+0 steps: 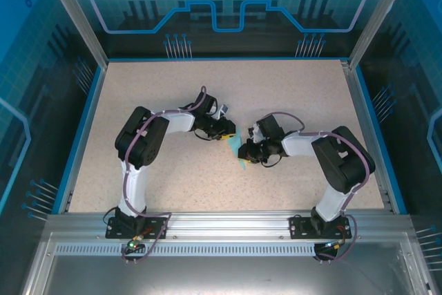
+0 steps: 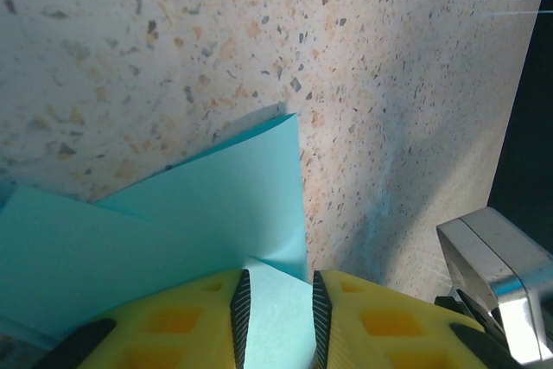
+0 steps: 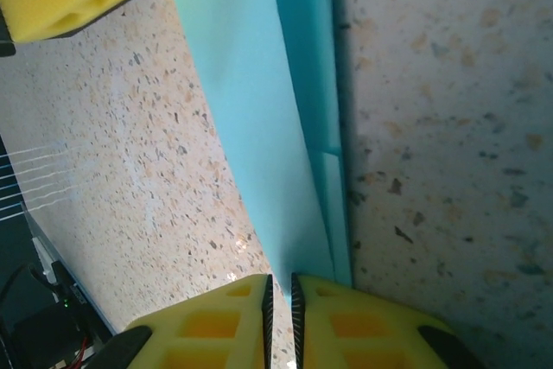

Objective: Fold a paper plane with a square sheet of paper (pick it up from the middle)
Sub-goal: Fold the wing for the fifth time at the center of the table.

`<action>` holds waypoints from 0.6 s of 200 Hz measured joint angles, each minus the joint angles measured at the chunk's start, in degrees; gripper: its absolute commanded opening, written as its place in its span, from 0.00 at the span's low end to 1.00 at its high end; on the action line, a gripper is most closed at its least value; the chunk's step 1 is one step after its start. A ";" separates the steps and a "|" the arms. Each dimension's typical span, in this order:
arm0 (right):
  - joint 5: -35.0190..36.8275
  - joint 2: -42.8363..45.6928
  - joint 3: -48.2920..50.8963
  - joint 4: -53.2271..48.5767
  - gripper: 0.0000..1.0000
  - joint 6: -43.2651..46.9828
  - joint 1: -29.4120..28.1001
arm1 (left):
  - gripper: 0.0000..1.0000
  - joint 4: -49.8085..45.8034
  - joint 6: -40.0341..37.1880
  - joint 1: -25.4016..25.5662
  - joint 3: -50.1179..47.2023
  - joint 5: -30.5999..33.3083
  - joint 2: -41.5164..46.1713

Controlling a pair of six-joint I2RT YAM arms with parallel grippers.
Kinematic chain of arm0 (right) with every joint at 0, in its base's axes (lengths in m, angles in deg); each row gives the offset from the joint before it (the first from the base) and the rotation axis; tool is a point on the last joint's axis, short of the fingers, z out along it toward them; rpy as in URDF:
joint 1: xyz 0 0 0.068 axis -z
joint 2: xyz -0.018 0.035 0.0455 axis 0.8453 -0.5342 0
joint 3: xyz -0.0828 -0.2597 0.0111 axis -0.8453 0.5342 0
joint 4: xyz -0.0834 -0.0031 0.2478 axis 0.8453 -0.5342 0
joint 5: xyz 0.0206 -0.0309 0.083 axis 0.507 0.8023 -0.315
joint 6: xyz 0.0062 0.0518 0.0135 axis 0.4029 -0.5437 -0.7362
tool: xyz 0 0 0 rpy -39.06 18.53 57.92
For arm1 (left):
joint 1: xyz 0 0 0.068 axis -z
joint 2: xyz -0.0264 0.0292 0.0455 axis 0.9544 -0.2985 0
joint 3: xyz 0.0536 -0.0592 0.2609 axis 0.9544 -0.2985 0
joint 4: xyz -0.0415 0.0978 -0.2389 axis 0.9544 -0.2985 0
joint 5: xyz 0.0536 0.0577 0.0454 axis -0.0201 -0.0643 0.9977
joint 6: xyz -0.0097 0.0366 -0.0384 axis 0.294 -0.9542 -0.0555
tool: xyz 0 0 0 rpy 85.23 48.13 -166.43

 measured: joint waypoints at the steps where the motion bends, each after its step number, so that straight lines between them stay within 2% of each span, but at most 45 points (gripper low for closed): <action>1: 0.02 0.00 -0.11 -0.04 0.17 -0.04 -0.02 | 0.29 0.00 0.00 0.00 0.00 0.00 0.00; 40: 0.13 -0.96 -4.79 -0.59 0.16 0.00 -0.70 | 0.28 0.00 -0.02 0.00 0.00 -0.17 -0.11; 79: -0.02 -5.64 -9.77 -0.44 0.16 0.00 -0.98 | 0.28 -0.02 0.00 0.00 0.09 -0.17 -0.15; 120: 0.83 -8.04 -9.99 -0.92 0.16 0.04 -1.33 | 0.28 -0.22 0.00 0.00 0.33 -0.20 -0.33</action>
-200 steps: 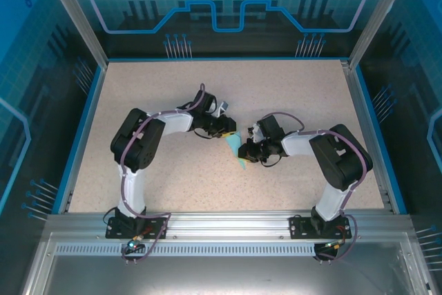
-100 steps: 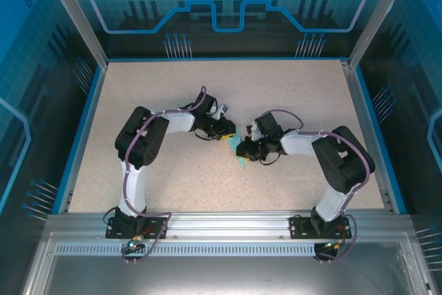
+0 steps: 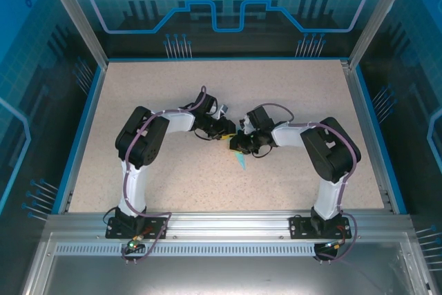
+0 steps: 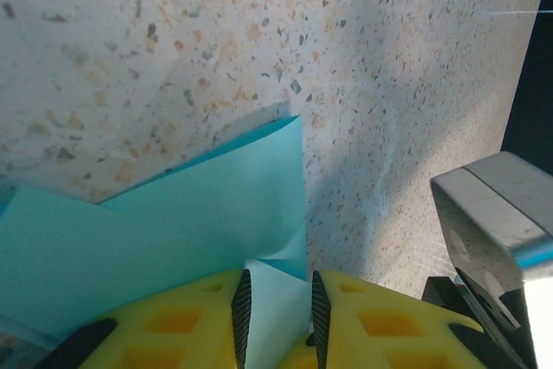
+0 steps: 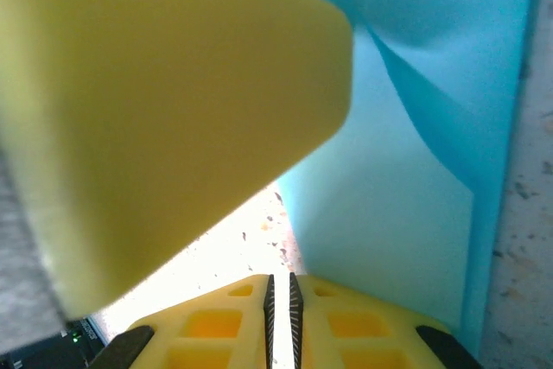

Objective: Fold a paper plane with a square sheet of paper (pick it up from the middle)
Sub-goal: Fold the wing for the fifth time at the center of the table.

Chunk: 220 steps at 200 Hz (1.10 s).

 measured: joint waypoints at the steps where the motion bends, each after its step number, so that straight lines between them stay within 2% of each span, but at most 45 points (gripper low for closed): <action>1: 0.02 0.00 0.04 0.02 0.16 0.02 0.00 | 0.28 0.00 0.00 0.00 0.02 0.00 0.00; 52: 0.46 2.10 3.45 2.36 0.17 0.46 0.00 | 0.28 -0.24 -0.02 0.00 0.52 -0.42 -0.44; 135: -1.09 8.66 6.43 -2.19 0.20 1.77 -0.74 | 0.28 -1.09 -0.02 0.00 1.07 -0.44 -0.63; 177: -0.26 8.15 5.01 -5.90 0.19 3.61 -2.27 | 0.28 -1.11 -0.02 0.00 1.09 -0.44 -0.63; 220: 0.42 6.40 6.45 -5.38 0.18 3.89 -1.49 | 0.28 -1.31 -0.13 0.00 1.20 -0.42 -0.66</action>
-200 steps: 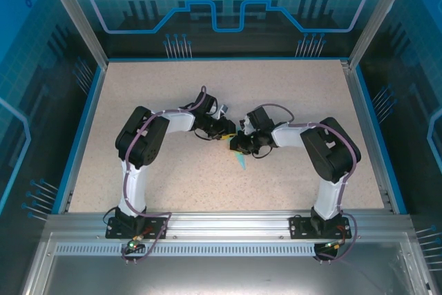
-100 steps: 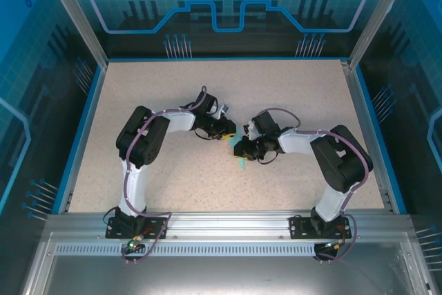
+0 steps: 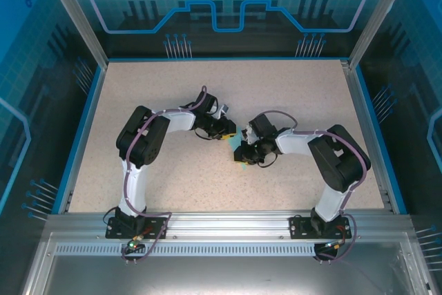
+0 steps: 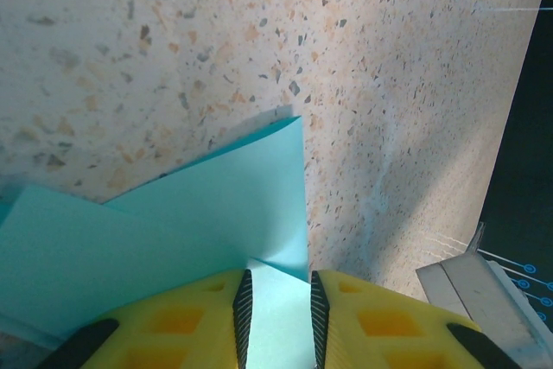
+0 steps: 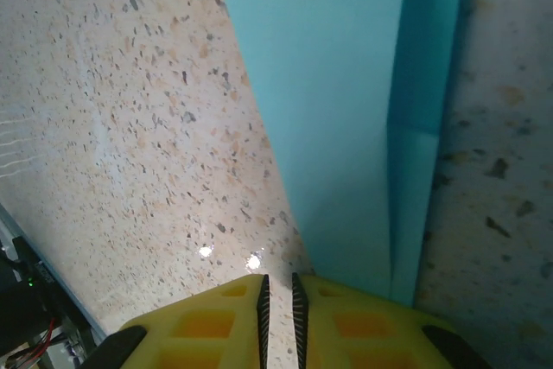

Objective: Fold a paper plane with a square sheet of paper (pick it up from the middle)
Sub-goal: Fold the wing for the fifth time at the center of the table.

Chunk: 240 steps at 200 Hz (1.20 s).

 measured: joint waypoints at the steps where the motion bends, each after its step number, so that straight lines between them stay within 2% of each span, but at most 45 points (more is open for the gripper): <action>1: 0.00 0.00 0.00 0.07 0.18 0.00 0.00 | 0.28 0.00 0.00 0.00 0.00 0.00 0.00; 41: -1.90 0.92 3.13 4.61 0.19 -0.04 0.98 | 0.27 0.00 -0.02 0.00 0.00 -0.02 -0.04; 120: -3.23 3.54 7.02 6.64 0.19 0.66 1.22 | 0.27 -1.25 -0.09 0.00 0.90 0.00 -0.35; 166: -4.31 6.86 9.68 4.33 0.19 1.33 1.22 | 0.28 -1.53 -0.13 0.00 1.07 0.00 -0.42; 240: -4.28 6.67 9.94 3.30 0.18 1.75 1.62 | 0.27 -1.53 -0.26 0.00 1.05 0.00 -0.42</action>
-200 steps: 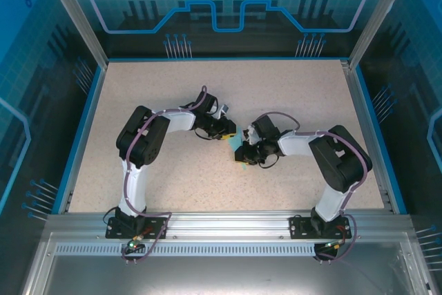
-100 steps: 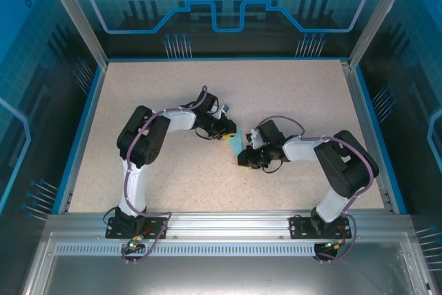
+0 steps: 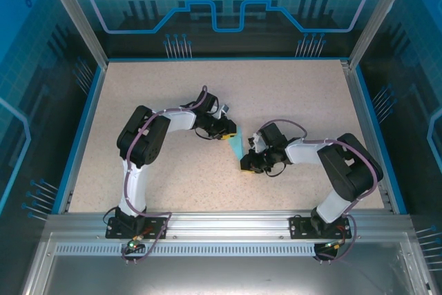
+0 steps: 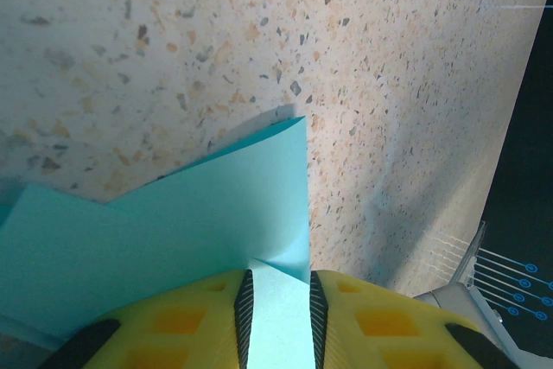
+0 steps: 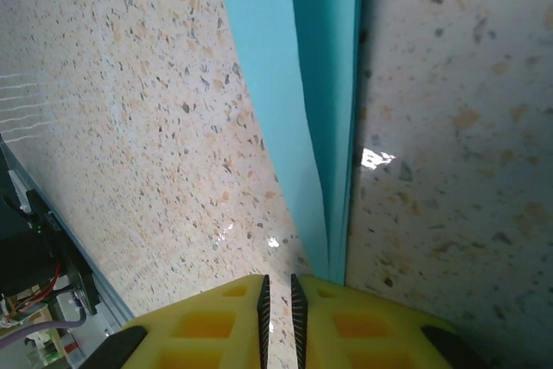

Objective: Fold a paper plane with a square sheet of paper (pick it up from the middle)
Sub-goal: Fold the wing for the fifth time at the center of the table.

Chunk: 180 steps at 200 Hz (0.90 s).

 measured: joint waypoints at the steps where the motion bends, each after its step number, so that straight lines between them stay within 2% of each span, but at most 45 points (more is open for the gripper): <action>1: 0.02 0.02 0.00 0.00 0.18 0.02 0.00 | 0.27 0.00 0.00 0.00 0.00 0.00 0.00; 44: 1.49 3.06 -0.44 -3.52 0.20 -0.07 0.26 | 0.27 0.00 0.00 0.00 0.00 0.00 0.00; 90: 1.49 3.58 -4.24 -2.29 0.20 -1.75 0.26 | 0.27 0.02 -0.02 0.00 0.00 0.00 0.00; 180: 1.31 -5.57 -6.38 1.16 0.18 -2.82 0.35 | 0.28 0.00 -0.02 0.00 0.00 0.00 0.00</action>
